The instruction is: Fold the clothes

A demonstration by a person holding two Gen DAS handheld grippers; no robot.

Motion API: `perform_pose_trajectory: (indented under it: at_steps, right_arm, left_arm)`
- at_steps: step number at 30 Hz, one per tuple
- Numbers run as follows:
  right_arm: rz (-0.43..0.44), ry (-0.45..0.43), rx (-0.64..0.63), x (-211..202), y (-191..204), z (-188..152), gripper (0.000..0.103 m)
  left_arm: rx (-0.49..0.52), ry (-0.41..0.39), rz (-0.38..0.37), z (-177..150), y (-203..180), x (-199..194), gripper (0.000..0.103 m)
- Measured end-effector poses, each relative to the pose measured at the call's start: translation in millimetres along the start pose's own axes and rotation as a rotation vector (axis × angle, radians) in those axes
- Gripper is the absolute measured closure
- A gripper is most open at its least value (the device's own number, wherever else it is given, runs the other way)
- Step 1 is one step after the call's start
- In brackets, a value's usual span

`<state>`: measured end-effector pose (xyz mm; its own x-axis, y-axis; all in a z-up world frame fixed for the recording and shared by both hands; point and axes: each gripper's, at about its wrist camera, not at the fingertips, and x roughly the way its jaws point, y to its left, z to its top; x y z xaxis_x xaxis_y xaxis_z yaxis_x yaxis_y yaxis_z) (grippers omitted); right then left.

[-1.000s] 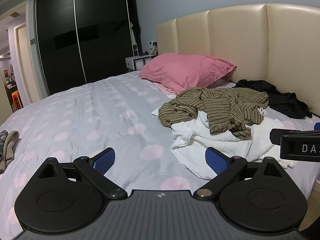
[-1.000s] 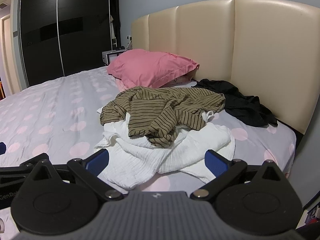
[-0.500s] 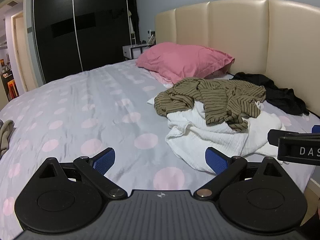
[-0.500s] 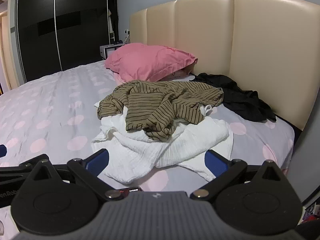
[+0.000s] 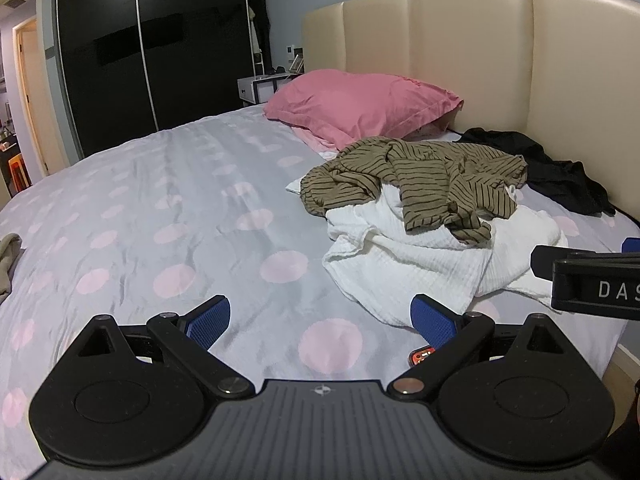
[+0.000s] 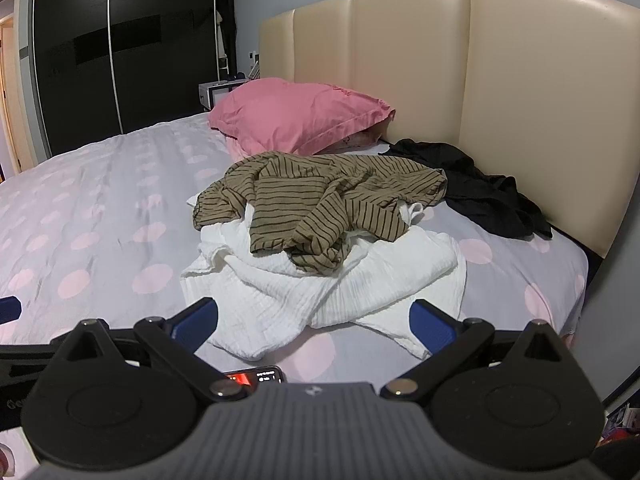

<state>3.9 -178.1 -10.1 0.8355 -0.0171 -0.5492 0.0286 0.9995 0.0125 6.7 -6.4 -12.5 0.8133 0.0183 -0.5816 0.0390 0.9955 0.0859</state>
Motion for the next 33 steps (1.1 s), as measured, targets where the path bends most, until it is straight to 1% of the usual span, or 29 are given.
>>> perform_pose_trajectory:
  at_steps: [17, 22, 25, 29, 33]
  right_arm:
    - [0.009, 0.014, -0.015, 2.6, 1.9, -0.2, 0.001]
    - [0.051, 0.021, -0.019, 3.5, 2.8, -0.6, 0.0]
    - [0.057, 0.003, -0.031, 1.1, 5.2, 0.2, 0.001]
    - [0.074, -0.035, -0.013, -3.4, 2.4, 3.6, 0.001]
    - [0.082, -0.027, 0.009, -1.9, -1.5, 6.6, 0.0]
  left_arm:
    - [-0.004, 0.02, -0.006, 0.7, -1.3, 2.0, 0.004]
    - [-0.002, 0.026, -0.009, -1.0, -0.4, 2.1, 0.004]
    - [-0.003, 0.034, -0.007, -1.0, 0.1, 3.3, 0.004]
    - [-0.005, 0.043, -0.007, -1.3, 2.0, 4.7, 0.004]
    - [0.012, 0.067, -0.012, -2.3, 3.4, 9.2, 0.004]
